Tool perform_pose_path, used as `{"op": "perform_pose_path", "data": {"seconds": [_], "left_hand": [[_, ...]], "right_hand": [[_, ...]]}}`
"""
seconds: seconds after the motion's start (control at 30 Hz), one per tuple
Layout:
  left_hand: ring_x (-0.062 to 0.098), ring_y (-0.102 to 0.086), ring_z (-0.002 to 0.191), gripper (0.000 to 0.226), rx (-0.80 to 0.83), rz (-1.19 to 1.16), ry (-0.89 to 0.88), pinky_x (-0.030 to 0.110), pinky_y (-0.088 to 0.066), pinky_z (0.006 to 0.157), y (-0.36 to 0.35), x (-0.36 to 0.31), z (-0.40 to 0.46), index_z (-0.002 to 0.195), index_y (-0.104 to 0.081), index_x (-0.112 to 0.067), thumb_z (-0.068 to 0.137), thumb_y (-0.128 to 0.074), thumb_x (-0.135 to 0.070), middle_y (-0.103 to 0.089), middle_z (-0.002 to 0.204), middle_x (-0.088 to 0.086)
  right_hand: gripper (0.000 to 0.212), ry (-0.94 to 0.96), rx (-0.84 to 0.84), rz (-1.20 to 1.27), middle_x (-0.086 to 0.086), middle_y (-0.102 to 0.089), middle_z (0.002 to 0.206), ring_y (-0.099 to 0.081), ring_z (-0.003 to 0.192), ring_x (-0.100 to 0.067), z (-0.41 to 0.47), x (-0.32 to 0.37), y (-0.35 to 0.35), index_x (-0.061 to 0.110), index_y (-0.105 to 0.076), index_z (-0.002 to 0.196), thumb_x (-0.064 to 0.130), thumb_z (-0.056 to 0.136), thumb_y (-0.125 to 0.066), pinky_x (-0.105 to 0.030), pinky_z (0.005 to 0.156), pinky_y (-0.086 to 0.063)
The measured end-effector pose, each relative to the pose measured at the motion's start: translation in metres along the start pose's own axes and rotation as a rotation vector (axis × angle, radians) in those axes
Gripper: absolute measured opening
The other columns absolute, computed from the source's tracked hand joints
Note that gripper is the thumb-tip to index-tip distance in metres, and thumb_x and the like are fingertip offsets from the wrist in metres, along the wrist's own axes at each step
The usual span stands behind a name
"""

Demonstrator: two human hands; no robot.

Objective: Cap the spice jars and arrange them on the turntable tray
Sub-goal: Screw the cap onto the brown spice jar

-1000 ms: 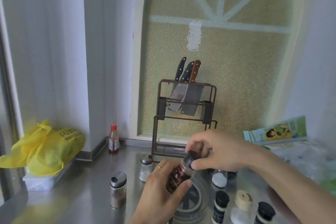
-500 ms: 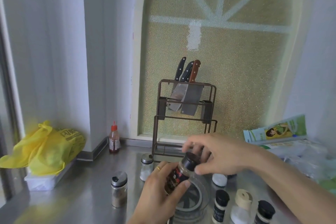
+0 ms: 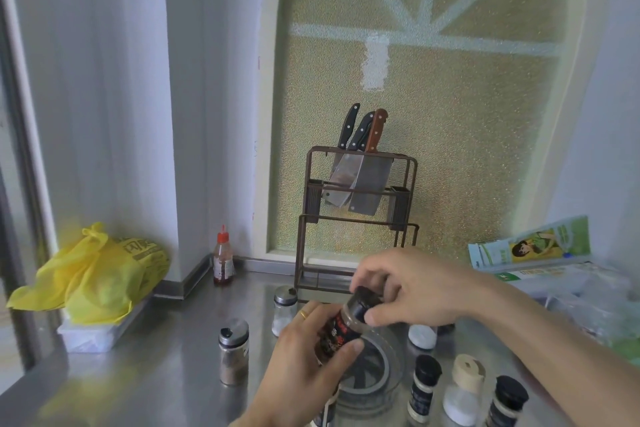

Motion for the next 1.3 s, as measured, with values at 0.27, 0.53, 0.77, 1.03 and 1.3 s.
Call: {"op": "perform_pose_path", "data": {"seconds": [0.27,0.53,0.77,1.03,1.3], "left_hand": [[0.005,-0.067,0.097,0.029,-0.055,0.054,0.015,0.026,-0.055,0.081,0.013,0.0,-0.008,0.113,-0.067,-0.037,0.086,-0.075,-0.043,-0.065,0.101,-0.017],[0.002,-0.07,0.087,0.029,-0.179,0.109,0.17,0.028,-0.058,0.081,0.05,0.024,-0.01,0.104,-0.072,-0.033,0.08,-0.078,-0.046,-0.074,0.09,-0.018],[0.004,-0.065,0.107,0.055,-0.218,0.318,0.259,0.028,-0.053,0.095,0.102,0.058,0.011,0.128,-0.063,-0.035,0.078,-0.084,-0.043,-0.069,0.118,-0.018],[0.009,-0.064,0.106,0.037,-0.189,0.443,0.394,0.026,-0.049,0.086,0.128,0.111,-0.011,0.122,-0.068,-0.028,0.087,-0.075,-0.034,-0.068,0.123,-0.008],[0.012,-0.065,0.104,0.034,-0.157,0.455,0.503,0.029,-0.05,0.087,0.139,0.169,-0.005,0.119,-0.07,-0.026,0.089,-0.072,-0.04,-0.069,0.12,-0.005]], "right_hand": [[0.029,0.043,-0.085,0.042,0.007,-0.078,0.096,-0.073,0.086,-0.004,0.01,0.009,-0.009,0.03,-0.075,0.108,0.032,0.08,-0.084,-0.027,0.084,-0.061],[0.038,0.061,-0.244,0.033,0.005,-0.076,0.102,-0.069,0.091,-0.012,0.04,0.04,-0.021,0.025,-0.072,0.112,0.041,0.079,-0.083,-0.036,0.088,-0.058],[0.042,0.025,-0.42,0.05,0.0,-0.073,0.111,-0.066,0.1,-0.024,0.099,0.055,-0.026,0.019,-0.06,0.115,0.033,0.081,-0.082,-0.036,0.084,-0.052],[0.038,-0.137,-0.23,-0.032,-0.007,-0.068,0.111,-0.063,0.095,-0.024,0.165,0.031,-0.099,0.012,-0.061,0.115,0.011,0.082,-0.079,-0.03,0.069,-0.045],[0.037,-0.202,-0.091,-0.07,-0.007,-0.065,0.119,-0.064,0.103,-0.028,0.19,0.005,-0.166,0.014,-0.061,0.117,0.009,0.083,-0.075,-0.038,0.082,-0.056]]}}
Point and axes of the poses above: each hand's wrist, its own z-axis towards the middle knuckle, its own y-axis out of the back of the hand, x = y × z, the point moved 10 cm from there along z, towards the middle knuckle
